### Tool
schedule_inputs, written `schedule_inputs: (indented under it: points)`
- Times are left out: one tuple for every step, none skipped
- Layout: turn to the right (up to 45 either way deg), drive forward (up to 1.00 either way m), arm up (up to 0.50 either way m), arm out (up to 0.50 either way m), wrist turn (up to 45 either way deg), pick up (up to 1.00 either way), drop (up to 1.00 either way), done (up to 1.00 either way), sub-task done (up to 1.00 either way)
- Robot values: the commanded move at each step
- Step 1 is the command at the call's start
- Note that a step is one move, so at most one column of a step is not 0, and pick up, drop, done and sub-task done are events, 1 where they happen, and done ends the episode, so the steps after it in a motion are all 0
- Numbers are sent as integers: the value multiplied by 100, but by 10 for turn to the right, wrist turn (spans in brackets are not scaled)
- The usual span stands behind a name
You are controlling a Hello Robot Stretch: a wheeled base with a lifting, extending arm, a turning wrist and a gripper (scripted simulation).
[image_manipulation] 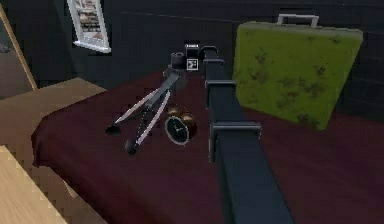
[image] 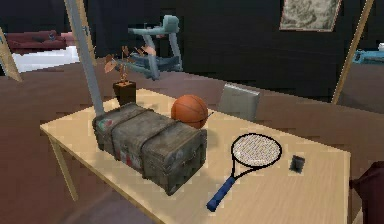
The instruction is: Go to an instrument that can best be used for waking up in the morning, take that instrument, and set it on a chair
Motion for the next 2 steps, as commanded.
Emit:
schedule_inputs:
  points:
    - [0,0,0,0,450,0,0,0,0]
    - [0,0,0,0,450,0,0,0,0]
